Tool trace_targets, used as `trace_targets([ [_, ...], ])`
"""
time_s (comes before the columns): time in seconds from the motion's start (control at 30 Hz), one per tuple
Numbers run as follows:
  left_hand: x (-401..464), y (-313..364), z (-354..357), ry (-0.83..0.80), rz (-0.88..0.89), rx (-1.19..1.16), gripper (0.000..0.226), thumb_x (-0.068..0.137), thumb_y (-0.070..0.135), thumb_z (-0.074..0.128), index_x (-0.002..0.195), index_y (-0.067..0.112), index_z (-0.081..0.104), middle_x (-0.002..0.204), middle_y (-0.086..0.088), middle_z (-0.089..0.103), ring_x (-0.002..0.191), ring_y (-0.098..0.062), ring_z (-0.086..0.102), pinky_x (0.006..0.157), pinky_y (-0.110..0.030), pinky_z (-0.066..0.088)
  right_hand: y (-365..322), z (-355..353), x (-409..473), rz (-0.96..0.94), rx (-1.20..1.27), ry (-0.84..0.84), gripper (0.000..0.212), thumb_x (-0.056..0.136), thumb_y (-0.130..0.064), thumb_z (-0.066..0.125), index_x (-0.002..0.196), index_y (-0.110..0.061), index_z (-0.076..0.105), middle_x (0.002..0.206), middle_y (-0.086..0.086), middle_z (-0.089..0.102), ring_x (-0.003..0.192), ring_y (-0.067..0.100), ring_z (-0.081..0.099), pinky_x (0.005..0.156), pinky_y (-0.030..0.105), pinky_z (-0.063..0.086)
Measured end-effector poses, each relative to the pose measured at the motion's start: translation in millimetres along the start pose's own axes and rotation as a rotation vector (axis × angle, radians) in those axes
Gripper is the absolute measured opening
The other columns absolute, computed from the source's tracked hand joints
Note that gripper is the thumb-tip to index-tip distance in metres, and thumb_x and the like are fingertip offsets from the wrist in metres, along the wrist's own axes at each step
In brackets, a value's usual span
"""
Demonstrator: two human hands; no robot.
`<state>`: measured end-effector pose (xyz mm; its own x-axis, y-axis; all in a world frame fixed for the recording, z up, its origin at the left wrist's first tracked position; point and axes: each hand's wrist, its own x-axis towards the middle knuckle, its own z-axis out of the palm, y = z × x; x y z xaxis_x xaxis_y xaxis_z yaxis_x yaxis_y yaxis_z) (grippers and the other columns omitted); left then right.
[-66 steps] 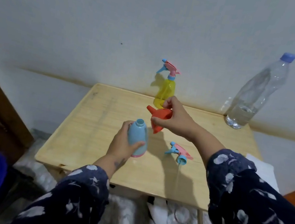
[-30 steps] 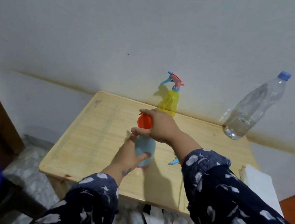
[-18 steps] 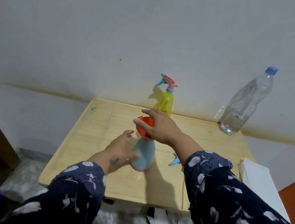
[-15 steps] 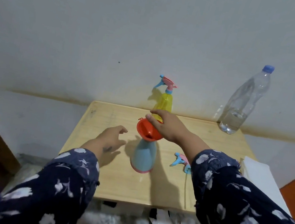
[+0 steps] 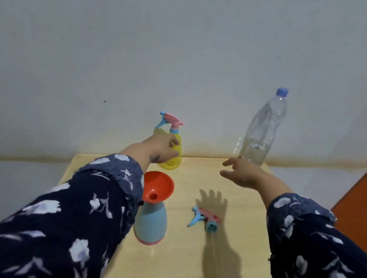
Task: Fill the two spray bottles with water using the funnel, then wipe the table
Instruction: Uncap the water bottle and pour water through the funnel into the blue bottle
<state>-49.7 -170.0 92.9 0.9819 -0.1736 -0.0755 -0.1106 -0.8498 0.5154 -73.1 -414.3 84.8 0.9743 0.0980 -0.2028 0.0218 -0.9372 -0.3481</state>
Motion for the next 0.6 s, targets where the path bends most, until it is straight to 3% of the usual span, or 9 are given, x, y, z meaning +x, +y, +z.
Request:
trace_targets([
  [0.37, 127.3, 112.5, 61.3, -0.139, 0.092, -0.018, 0.045, 0.091, 0.030, 0.065, 0.132, 0.017, 0.052, 0.135, -0.005, 0.056, 0.120, -0.022, 0.054, 0.098, -0.030, 0.041, 124.0, -61.6, 65.3, 0.153, 0.111, 0.080, 0.055, 0.092, -0.034, 0.057, 0.141, -0.014, 0.041, 0.143, 0.010, 0.047, 0.129, 0.027, 0.046, 0.102, 0.032, 0.036],
  [0.5, 176.0, 143.7, 92.2, -0.138, 0.064, -0.111, 0.056, 0.090, 0.030, 0.066, 0.139, 0.017, 0.043, 0.138, -0.006, 0.053, 0.122, -0.023, 0.053, 0.095, -0.028, 0.039, 158.8, -78.3, 109.5, 0.164, 0.263, 0.151, 0.071, 0.089, -0.026, 0.063, 0.148, -0.016, 0.024, 0.144, 0.016, 0.044, 0.126, 0.030, 0.048, 0.096, 0.034, 0.041],
  [0.6, 209.0, 160.6, 123.1, -0.119, 0.017, -0.246, 0.068, 0.090, 0.030, 0.066, 0.146, 0.016, 0.032, 0.146, -0.007, 0.044, 0.128, -0.026, 0.048, 0.096, -0.029, 0.040, 175.5, -84.2, 145.5, 0.148, 0.443, 0.219, 0.088, 0.085, -0.027, 0.069, 0.151, -0.017, 0.012, 0.150, 0.016, 0.035, 0.132, 0.031, 0.042, 0.103, 0.039, 0.042],
])
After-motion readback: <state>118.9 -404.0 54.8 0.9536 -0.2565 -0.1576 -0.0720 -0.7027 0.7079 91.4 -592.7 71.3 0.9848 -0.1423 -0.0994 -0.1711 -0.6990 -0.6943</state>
